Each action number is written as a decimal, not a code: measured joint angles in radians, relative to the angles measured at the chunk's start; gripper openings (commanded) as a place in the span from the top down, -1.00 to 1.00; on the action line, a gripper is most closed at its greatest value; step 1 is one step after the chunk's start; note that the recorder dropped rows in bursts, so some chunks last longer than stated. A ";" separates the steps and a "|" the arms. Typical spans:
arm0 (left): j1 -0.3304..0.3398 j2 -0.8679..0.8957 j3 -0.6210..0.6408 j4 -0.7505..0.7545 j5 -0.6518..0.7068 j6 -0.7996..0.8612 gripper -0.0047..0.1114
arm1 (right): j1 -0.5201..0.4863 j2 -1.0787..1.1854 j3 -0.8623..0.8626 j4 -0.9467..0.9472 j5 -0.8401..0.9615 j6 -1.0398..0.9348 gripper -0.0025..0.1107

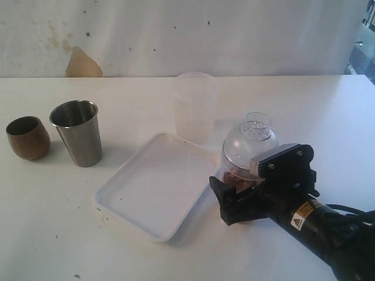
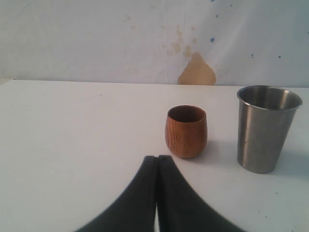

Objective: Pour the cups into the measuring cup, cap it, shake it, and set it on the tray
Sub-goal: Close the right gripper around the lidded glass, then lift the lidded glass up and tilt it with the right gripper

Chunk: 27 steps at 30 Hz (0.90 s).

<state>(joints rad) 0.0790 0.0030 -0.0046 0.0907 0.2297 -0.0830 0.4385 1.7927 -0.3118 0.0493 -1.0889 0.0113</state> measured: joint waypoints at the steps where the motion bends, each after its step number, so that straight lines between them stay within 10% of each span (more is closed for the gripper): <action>1: 0.000 0.000 0.000 0.000 0.000 0.000 0.92 | 0.000 0.000 0.000 0.000 0.000 0.000 -0.90; 10: 0.000 0.000 0.000 0.000 0.000 0.000 0.92 | 0.000 0.000 0.000 0.021 -0.008 0.000 -0.77; 18: 0.000 0.000 0.000 0.000 0.000 0.000 0.92 | 0.000 0.000 -0.002 0.040 -0.011 -0.004 0.90; 27: 0.000 0.000 0.000 0.000 0.000 0.000 0.92 | 0.002 0.000 -0.002 0.085 -0.009 0.002 0.94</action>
<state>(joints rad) 0.0790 0.0030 -0.0046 0.0907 0.2297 -0.0830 0.4402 1.7927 -0.3140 0.1345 -1.0979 0.0136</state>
